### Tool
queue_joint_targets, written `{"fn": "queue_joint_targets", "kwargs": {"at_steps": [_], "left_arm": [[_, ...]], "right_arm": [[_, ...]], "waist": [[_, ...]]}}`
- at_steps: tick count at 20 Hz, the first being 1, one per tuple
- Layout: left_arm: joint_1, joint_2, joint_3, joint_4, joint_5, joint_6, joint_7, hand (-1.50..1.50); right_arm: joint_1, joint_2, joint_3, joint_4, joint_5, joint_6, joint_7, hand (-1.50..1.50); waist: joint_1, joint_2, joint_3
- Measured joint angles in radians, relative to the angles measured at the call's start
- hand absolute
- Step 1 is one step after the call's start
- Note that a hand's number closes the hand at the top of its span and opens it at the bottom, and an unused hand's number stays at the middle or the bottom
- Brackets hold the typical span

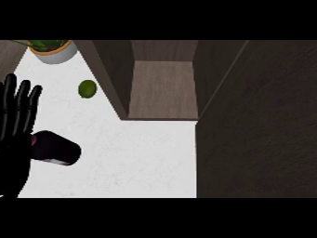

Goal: Pick up the wine, place it into the cabinet and close the cabinet

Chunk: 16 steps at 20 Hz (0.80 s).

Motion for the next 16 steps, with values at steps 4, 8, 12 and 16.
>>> {"fn": "queue_joint_targets", "kwargs": {"at_steps": [4, 8, 12, 16], "left_arm": [[0.017, -0.028, 0.022, 0.036, -0.113, 0.120, -0.015, -1.50], [0.018, -0.043, 0.014, 0.071, -0.171, 0.349, 0.024, -1.50], [-0.045, -0.049, -0.086, 0.109, -0.183, 0.583, 0.093, -1.50], [-0.131, -0.051, -0.207, 0.152, -0.264, 0.776, 0.186, -1.50]], "right_arm": [[0.048, 0.007, 0.017, -0.021, 0.003, 0.010, -0.014, -1.50], [0.113, 0.007, 0.073, -0.065, -0.038, 0.059, 0.015, -1.50], [0.162, -0.010, 0.119, -0.123, -0.088, 0.108, 0.083, -1.50], [0.209, -0.034, 0.125, -0.232, -0.135, 0.127, 0.171, -1.50]], "waist": [[-0.005, -0.009, 0.020], [-0.015, -0.013, 0.027], [-0.019, -0.014, 0.029], [-0.018, -0.015, 0.030]]}}
